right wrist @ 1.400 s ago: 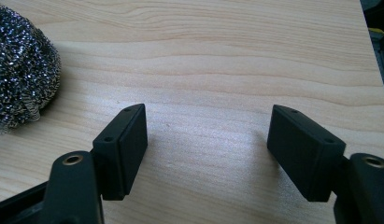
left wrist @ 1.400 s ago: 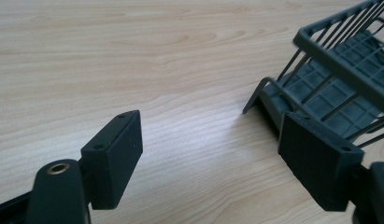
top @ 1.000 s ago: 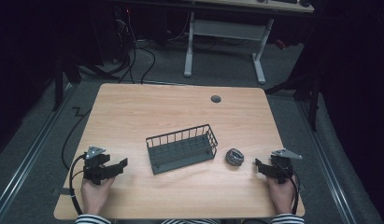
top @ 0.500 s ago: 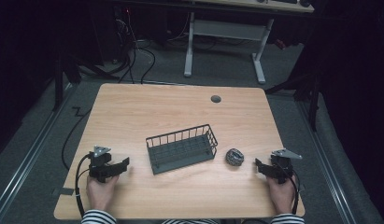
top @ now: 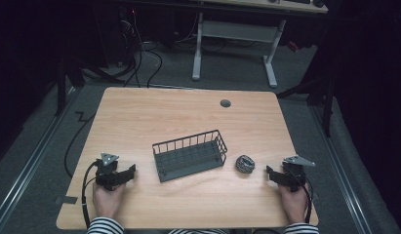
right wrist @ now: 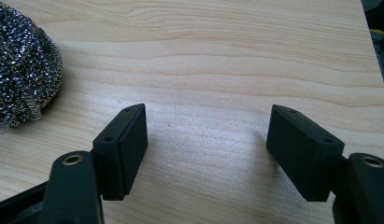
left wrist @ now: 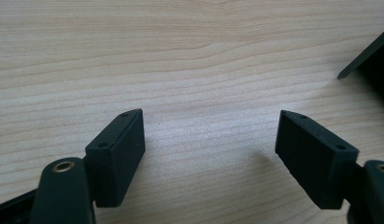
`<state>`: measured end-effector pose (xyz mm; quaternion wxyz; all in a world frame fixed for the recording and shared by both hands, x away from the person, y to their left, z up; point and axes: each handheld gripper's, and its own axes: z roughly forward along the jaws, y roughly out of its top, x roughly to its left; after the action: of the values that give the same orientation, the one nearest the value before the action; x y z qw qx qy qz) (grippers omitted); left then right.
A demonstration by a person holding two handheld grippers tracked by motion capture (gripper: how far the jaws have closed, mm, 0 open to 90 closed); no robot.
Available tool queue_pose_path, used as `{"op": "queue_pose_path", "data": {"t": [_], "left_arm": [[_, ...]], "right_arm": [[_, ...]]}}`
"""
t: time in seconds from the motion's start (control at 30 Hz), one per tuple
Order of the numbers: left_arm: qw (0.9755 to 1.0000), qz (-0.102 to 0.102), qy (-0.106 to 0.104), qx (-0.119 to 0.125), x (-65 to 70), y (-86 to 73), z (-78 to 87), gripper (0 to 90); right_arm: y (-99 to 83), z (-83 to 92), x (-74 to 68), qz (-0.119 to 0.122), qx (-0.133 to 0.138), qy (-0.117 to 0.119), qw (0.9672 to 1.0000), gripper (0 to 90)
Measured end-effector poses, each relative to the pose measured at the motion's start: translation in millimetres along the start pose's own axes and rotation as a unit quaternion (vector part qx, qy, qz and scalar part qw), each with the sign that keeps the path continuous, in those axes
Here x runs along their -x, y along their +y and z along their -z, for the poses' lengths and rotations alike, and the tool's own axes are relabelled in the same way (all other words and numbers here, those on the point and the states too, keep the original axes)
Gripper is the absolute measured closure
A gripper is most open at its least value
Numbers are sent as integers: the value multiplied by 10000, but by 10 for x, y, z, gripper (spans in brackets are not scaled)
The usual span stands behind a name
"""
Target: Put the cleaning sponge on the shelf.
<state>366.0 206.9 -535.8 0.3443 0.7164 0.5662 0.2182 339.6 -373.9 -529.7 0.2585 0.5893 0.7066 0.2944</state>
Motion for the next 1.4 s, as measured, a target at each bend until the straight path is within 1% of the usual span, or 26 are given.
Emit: {"op": "queue_pose_path", "data": {"t": [0.03, 0.2, 0.33, 0.5, 0.57, 0.67, 0.8, 0.97, 1.0, 1.03, 1.07, 1.13, 1.2, 1.33, 1.37, 1.4], "left_arm": [[10000, -49, 28, 29, 0, -9, -3, 248], [9999, -82, 85, 20, 12, -8, -7, 254], [9995, -222, 199, -40, 47, -4, -18, 251], [9995, -221, 203, -36, 49, -6, -17, 248], [9995, -221, 203, -37, 49, -6, -17, 248], [9996, -215, 203, -29, 48, -6, -18, 248], [9995, -218, 207, -30, 49, -6, -17, 249], [9996, -207, 199, -27, 47, -7, -17, 249], [9996, -207, 199, -27, 47, -7, -17, 249], [9996, -201, 191, -24, 44, -7, -16, 249], [9996, -199, 190, -23, 44, -7, -16, 249], [9996, -200, 187, -27, 44, -6, -15, 249], [9996, -194, 192, -20, 44, -7, -15, 249], [9996, -188, 187, -22, 43, -8, -14, 250], [9996, -194, 200, -19, 46, -8, -15, 250], [9995, -213, 212, -33, 48, -8, -15, 250]], "right_arm": [[0, 0, 0, -2, 2, 1, 10000, 294], [1, 0, -5, 17, -8, 23, 10000, 293], [1, -2, -5, 54, 6, 58, 10000, 291], [1, -1, -13, 54, -13, 86, 9999, 274], [11, 18, -15, 71, -114, 117, 9998, 288], [13, 59, -18, -10, -232, 186, 9996, 298], [7, 125, -38, -83, -292, 390, 9988, 302], [52, 263, -121, 111, -292, 580, 9978, 301], [52, 263, -121, 111, -292, 580, 9978, 301], [69, 306, -173, 236, -274, 634, 9973, 300], [77, 328, -208, 308, -277, 682, 9968, 300], [92, 349, -261, 384, -304, 764, 9959, 300], [125, 364, -324, 515, -322, 853, 9945, 299], [226, 376, -433, 703, -369, 1036, 9915, 295], [247, 376, -459, 716, -391, 1059, 9910, 296], [281, 367, -497, 784, -405, 1082, 9902, 296]]}}
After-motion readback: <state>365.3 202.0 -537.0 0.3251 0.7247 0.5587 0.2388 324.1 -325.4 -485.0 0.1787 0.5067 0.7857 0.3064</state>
